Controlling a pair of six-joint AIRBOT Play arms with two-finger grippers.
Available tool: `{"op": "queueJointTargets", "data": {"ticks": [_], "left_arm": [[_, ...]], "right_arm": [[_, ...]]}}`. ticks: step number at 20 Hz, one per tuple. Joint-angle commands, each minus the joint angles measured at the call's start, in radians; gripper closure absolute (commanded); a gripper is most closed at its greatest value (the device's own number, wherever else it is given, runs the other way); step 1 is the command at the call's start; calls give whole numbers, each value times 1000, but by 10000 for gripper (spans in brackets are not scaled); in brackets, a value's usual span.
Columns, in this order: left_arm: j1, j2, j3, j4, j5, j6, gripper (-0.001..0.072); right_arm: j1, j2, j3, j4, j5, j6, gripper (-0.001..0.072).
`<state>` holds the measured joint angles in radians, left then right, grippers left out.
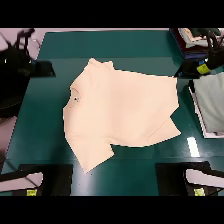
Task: Fold the shirts.
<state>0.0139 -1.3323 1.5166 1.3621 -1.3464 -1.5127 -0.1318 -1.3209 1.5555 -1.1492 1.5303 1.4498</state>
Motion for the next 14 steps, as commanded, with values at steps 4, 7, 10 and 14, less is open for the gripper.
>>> {"op": "queueJointTargets", "data": {"ticks": [4, 7, 10, 14], "left_arm": [[24, 262, -699, -110, 104, 22, 143], [24, 272, -887, -210, 184, 21, 143], [24, 272, -981, -330, 241, 43, 142], [24, 272, -997, -501, 230, 138, 144]], "right_arm": [[-13, 216, -266, 33, -112, -30, 426], [-13, 246, -308, 35, -111, -30, 425], [-13, 249, -306, 61, -109, -31, 426], [-14, 248, -306, 84, -117, -39, 425]]}}
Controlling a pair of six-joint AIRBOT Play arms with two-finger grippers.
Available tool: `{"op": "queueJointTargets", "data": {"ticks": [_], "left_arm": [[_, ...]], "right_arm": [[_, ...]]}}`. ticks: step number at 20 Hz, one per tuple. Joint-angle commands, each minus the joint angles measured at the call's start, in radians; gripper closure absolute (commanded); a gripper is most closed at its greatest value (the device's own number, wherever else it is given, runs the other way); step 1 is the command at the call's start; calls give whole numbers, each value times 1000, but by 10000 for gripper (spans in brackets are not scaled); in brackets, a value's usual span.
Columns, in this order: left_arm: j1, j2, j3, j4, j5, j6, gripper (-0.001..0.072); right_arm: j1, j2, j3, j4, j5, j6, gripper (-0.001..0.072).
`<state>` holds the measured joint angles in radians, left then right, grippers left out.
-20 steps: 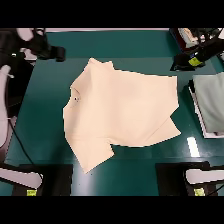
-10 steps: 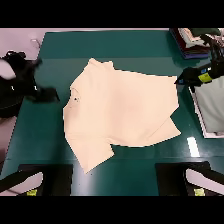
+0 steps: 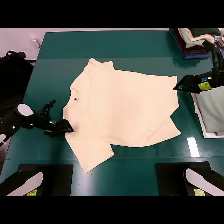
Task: Fold the shirts.
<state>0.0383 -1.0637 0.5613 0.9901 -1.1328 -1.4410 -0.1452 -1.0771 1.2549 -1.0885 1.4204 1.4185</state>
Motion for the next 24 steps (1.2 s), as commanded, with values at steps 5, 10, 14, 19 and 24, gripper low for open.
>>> {"op": "queueJointTargets", "data": {"ticks": [5, 10, 14, 19, 24], "left_arm": [[0, 5, -42, -182, -84, 115, 515], [0, 91, -5, -158, -63, 114, 681], [0, 134, 47, -151, -64, 114, 681], [0, 133, 58, -152, -61, 114, 681], [0, 133, 58, -152, -64, 112, 681]], "right_arm": [[-98, 5, -12, 11, 71, -33, 425], [-345, 61, -272, -117, 91, -33, 356], [-564, 36, -539, -116, 69, -33, 241], [-593, -58, -690, 102, -39, -97, 284], [-424, -134, -702, 146, -149, -98, 314]]}}
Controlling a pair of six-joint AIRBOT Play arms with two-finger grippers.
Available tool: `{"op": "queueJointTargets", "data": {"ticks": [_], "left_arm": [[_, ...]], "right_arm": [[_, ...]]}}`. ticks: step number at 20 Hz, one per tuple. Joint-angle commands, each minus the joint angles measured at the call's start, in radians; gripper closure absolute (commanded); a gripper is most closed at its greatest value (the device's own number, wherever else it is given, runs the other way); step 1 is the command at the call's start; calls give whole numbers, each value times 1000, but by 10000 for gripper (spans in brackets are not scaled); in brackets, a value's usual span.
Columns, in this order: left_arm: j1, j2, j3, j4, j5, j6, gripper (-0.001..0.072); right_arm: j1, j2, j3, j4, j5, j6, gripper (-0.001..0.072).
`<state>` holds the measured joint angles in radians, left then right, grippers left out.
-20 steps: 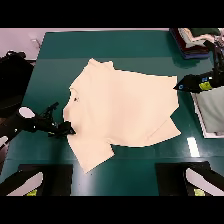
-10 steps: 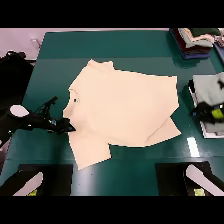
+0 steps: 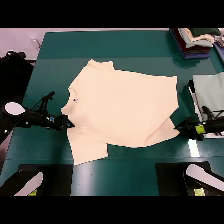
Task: Fold the shirts.
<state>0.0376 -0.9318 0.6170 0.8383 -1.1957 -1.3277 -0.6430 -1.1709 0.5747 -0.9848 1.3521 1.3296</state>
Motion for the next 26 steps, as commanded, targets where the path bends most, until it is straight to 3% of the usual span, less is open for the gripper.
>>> {"op": "queueJointTargets", "data": {"ticks": [1, 3, 5, 6, 10, 16, 21, 26], "left_arm": [[0, 1, 2, 0, -1, -2, 681], [0, 1, 2, 0, -2, -4, 681], [0, 2, 2, -1, -2, -19, 682], [0, 2, 8, -1, -6, -34, 682], [0, 2, 212, 0, -87, -34, 683], [0, 2, 966, 0, -191, -87, 682], [0, 2, 1551, 97, -157, -164, 682], [0, 101, 1630, 204, 22, -195, 683]], "right_arm": [[104, -47, -22, 42, -97, -9, 363], [155, -47, -21, 41, -122, -11, 428], [190, -16, -19, 41, -127, -16, 624], [202, 18, -19, 42, -127, -27, 689], [212, 214, 104, 43, -56, -31, 690], [204, 455, 687, 47, -1, -29, 690], [110, 498, 1133, 40, 0, -29, 690], [17, 418, 1463, 42, 47, 7, 691]]}}
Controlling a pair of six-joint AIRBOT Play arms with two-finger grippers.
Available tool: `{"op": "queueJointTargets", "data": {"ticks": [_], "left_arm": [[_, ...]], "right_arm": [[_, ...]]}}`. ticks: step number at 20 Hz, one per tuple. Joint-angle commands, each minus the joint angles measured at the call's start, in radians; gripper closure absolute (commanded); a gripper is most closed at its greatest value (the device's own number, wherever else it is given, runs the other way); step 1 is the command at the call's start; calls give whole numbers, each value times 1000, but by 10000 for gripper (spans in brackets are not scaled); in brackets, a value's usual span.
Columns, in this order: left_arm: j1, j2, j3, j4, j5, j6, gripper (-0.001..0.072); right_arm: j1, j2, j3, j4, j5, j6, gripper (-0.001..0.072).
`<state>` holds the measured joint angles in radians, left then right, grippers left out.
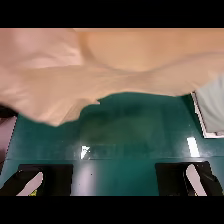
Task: Fold the shirts.
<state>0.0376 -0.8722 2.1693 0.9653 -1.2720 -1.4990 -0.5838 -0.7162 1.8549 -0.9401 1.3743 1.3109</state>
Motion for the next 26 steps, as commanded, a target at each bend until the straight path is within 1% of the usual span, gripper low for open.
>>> {"op": "queueJointTargets", "data": {"ticks": [1, 3, 5, 7, 10, 12, 14, 16, 18, 19, 21, 23, 25, 26], "left_arm": [[0, 51, 77, 100, 107, -24, 683], [0, 46, 65, 179, 59, -51, 683], [0, 43, -54, 237, 4, -75, 683], [0, 38, -266, 238, -8, -75, 681], [0, -15, -597, 205, 1, -71, 681], [0, -97, -763, 198, 13, -71, 681], [0, -208, -867, 186, 48, -58, 681], [0, -346, -884, 150, 114, -18, 681], [0, -480, -855, 81, 190, 19, 682], [0, -542, -820, 60, 211, 21, 682], [0, -661, -701, 59, 210, 34, 682], [0, -740, -575, 64, 196, 38, 682], [1, -765, -507, 79, 186, 42, 682], [1, -764, -485, 120, 176, 42, 681]], "right_arm": [[-40, -65, 237, -2, 49, 39, 691], [-40, -110, 287, -1, 99, 68, 692], [-38, -151, 255, 25, 125, 86, 691], [2, -186, 135, 56, 130, 86, 692], [129, -289, -74, 37, 175, 87, 692], [219, -379, -210, -75, 180, 112, 692], [299, -481, -303, -202, 170, 132, 692], [359, -597, -332, -242, 151, 133, 691], [400, -714, -299, -239, 105, 134, 692], [415, -775, -257, -239, 82, 155, 692], [434, -883, -148, -238, 49, 183, 691], [439, -962, -36, -238, 47, 189, 691], [439, -1004, 49, -240, 50, 188, 691], [438, -1009, 75, -241, 51, 187, 691]]}}
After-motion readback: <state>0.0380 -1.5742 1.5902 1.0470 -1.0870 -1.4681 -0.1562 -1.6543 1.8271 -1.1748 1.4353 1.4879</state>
